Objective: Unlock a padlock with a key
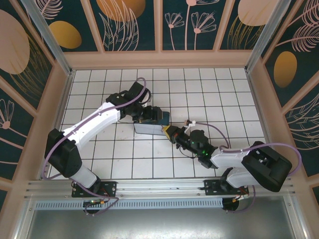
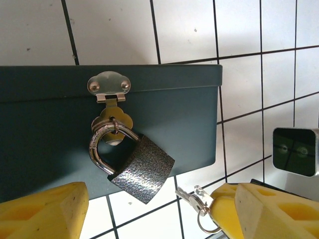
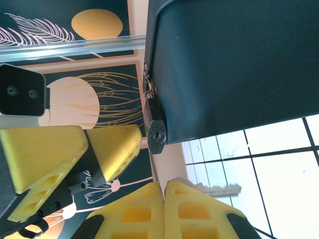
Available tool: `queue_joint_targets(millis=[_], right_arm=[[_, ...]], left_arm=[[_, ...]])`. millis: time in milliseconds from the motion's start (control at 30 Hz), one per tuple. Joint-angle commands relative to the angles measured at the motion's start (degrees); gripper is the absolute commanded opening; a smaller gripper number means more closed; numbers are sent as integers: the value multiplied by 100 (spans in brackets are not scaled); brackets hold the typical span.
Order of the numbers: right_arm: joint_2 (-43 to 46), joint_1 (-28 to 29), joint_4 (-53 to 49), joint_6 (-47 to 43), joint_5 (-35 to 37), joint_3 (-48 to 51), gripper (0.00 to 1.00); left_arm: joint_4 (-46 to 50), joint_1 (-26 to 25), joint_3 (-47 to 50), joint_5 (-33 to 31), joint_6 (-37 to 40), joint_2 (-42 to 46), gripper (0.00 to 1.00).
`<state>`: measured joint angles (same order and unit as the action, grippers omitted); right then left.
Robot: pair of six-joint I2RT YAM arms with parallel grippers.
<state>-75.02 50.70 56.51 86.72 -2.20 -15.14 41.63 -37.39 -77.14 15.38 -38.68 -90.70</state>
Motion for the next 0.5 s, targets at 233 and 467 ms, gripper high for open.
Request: queue_joint_targets(millis=[233, 467], right_arm=[[10, 54, 18, -232, 18, -151, 0], [-52, 54, 67, -200, -9, -148, 0]], left_arm=[[-487, 26, 328, 315, -246, -84, 77], [-440, 30, 42, 123, -140, -285, 74]])
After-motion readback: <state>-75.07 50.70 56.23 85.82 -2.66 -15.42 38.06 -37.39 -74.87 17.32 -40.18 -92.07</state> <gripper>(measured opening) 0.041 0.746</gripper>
